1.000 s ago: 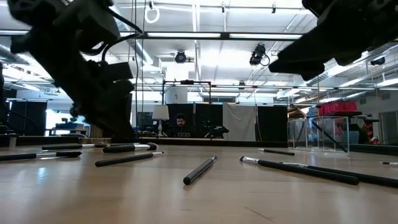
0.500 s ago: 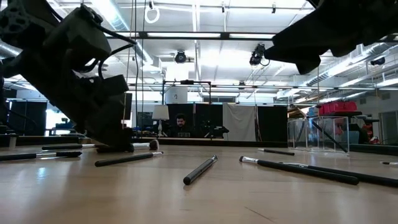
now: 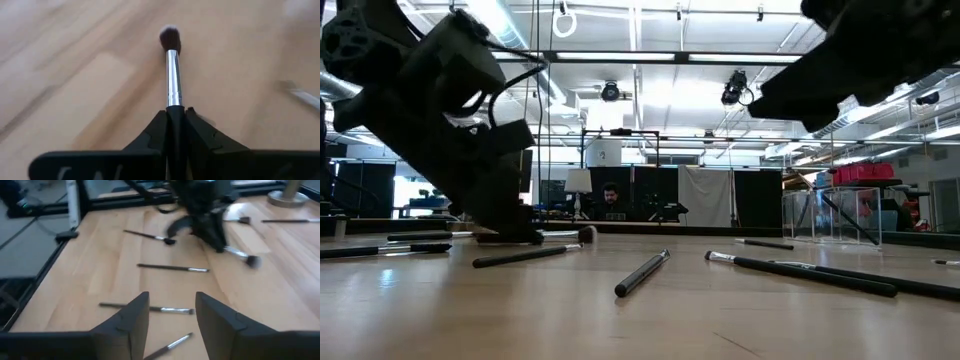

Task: Sort items
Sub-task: Put the silver powder brush into the transparent organizer

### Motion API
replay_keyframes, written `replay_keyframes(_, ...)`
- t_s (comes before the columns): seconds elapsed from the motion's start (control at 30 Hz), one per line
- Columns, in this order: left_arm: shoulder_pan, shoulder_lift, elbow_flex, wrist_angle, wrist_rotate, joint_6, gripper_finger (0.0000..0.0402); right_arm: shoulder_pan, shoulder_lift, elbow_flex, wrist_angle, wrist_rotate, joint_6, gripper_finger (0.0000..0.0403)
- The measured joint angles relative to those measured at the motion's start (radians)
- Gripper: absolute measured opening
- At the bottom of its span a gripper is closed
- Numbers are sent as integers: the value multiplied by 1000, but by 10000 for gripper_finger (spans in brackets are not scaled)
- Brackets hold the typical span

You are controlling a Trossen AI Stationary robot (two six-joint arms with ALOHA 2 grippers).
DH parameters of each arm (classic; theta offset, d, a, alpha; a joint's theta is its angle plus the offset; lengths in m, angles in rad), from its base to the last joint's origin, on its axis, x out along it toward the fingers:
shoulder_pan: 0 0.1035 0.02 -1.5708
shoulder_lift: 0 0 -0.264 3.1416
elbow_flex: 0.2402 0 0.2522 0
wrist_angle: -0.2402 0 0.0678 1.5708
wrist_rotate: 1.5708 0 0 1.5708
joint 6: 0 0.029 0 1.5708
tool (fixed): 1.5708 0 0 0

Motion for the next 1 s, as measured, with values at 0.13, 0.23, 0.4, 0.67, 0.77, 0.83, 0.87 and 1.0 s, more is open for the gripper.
replay_keyframes(0.13,4,-23,1,271,88,172,43,-31,23,0,8,4,19,170)
replay_keyframes(0.23,6,-22,3,482,137,291,43,-50,70,0,41,2,9,183)
replay_keyframes(0.4,5,-22,46,656,224,431,43,-57,193,1,219,11,-77,201)
replay_keyframes(0.67,5,-22,165,647,291,534,43,-57,362,10,741,117,-290,203)
replay_keyframes(0.77,5,-22,186,644,301,553,43,-57,368,24,823,114,-340,203)
replay_keyframes(0.83,5,-23,195,645,302,554,43,-57,368,40,845,113,-368,204)
replay_keyframes(0.87,5,-23,199,644,302,555,44,-57,368,46,860,113,-382,204)
replay_keyframes(1.0,5,-23,203,641,312,555,45,-57,368,82,872,113,-421,204)
